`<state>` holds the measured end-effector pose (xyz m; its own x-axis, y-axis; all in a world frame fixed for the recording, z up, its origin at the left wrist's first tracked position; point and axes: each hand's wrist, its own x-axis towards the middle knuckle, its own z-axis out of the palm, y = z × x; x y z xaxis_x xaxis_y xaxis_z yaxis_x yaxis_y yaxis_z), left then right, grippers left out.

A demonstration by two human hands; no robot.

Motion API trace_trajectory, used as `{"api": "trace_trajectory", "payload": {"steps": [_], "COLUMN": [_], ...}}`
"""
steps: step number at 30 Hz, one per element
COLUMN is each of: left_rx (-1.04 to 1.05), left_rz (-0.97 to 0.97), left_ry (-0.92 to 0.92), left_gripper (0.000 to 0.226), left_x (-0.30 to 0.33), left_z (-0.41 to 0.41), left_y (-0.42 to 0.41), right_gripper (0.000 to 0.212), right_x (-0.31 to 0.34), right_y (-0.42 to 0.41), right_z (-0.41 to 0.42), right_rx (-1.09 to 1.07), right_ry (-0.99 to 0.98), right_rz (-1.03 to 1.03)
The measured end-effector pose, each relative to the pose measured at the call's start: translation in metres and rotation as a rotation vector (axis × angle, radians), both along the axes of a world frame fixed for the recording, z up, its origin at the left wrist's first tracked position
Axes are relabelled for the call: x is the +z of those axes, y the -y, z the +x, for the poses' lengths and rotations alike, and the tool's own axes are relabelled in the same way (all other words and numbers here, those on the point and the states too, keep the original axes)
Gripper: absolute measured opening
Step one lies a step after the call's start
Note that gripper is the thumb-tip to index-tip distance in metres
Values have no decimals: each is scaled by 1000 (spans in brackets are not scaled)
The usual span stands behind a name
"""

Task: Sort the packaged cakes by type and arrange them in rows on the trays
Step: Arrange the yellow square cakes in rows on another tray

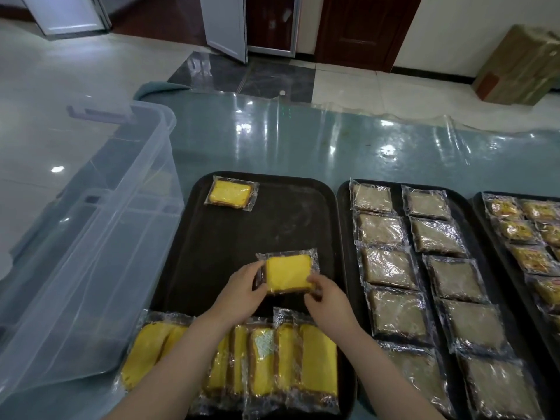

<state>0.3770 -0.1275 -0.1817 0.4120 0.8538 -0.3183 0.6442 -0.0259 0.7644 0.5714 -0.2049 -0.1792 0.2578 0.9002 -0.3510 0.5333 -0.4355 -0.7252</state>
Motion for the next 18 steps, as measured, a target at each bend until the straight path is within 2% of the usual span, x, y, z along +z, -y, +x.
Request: {"api": "trace_trajectory", "payload": {"steps": [3,6,10,14,18], "left_rx": [-73,-107,-57,-60,-85], "left_rz": [18,47,138,233,341], "left_ry": [55,43,-172,-322,-445], "left_gripper": [52,51,51,52,57], "left_x": [-10,-19,-30,-35,-49], "left_z": [0,-4,-21,-33,-38], "left_y": [-5,-13,-36,-61,-70], "right_gripper": [49,50,51,52,55], "right_x": [-6,-13,-18,-22,-27], "right_y": [1,3,-3,-20,-39], "right_z": [0,3,8,15,16], "right_rx": [107,177,362,608,684], "right_ry": [73,243,450,537,616], "right_rz": [-42,-11,94,146,102]}}
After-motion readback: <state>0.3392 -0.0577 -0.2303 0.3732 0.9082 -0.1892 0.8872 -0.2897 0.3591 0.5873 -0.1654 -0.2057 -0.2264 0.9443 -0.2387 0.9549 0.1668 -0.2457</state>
